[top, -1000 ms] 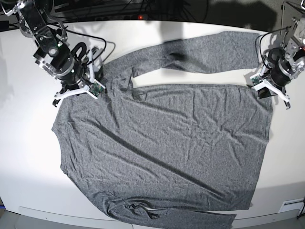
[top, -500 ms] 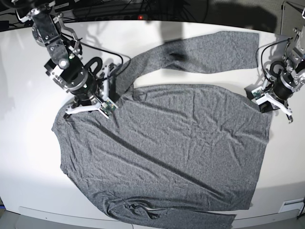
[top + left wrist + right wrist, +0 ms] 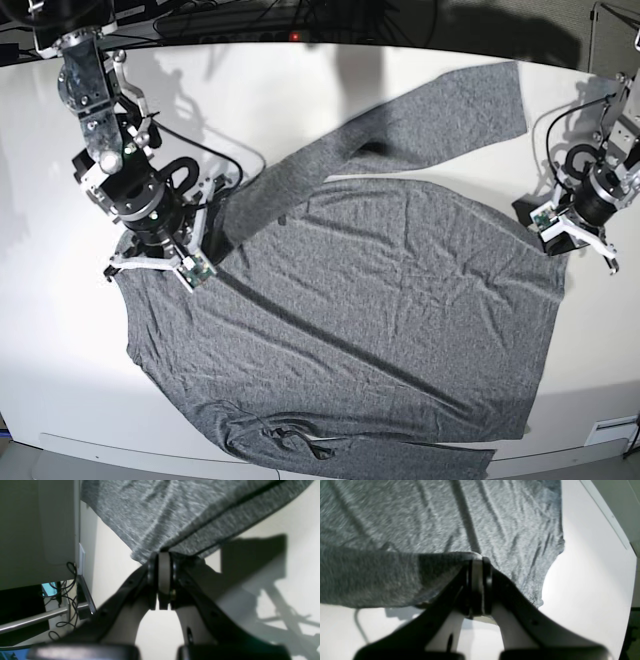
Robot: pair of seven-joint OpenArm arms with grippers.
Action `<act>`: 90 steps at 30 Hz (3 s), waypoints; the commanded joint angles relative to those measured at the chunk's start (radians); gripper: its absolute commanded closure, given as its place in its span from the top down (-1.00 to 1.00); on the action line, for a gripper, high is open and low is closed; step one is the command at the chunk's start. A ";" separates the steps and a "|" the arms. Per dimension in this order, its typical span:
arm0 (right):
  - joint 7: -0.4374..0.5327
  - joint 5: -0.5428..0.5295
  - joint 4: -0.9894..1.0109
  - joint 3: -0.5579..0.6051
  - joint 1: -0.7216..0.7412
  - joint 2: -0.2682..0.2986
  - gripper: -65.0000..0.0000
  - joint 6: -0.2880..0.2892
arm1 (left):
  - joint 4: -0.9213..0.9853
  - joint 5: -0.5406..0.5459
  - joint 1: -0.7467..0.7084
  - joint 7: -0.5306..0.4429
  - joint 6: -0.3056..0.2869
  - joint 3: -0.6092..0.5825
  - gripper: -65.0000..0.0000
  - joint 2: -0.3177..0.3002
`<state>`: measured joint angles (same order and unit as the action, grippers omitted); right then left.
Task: Fold the T-shirt properly
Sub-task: 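Drag the shoulder fabric with the right gripper toward the hem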
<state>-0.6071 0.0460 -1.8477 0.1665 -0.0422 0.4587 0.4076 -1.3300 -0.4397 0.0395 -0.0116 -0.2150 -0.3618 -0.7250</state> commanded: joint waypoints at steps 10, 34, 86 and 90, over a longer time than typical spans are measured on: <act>0.042 -0.002 0.025 -0.113 0.047 -0.085 -1.00 -0.012 | -0.011 0.003 0.050 -0.003 0.020 0.007 -1.00 0.001; 0.069 -0.039 0.250 -0.193 0.208 -0.151 -1.00 -0.042 | 0.275 0.134 0.264 -0.090 0.018 0.007 -1.00 0.160; 0.220 0.004 0.579 -0.193 0.425 -0.151 -1.00 -0.042 | 0.393 0.126 0.387 -0.154 0.051 0.007 -1.00 0.181; 0.229 0.003 0.694 -0.193 0.493 -0.151 -1.00 -0.041 | 0.415 0.127 0.415 -0.154 0.051 0.007 -1.00 0.182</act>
<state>-0.4053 0.0494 -1.1339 -0.0212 0.4183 0.2962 0.3710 -0.9031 -0.3199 0.4252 -0.1509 -0.1841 -0.3618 -0.5262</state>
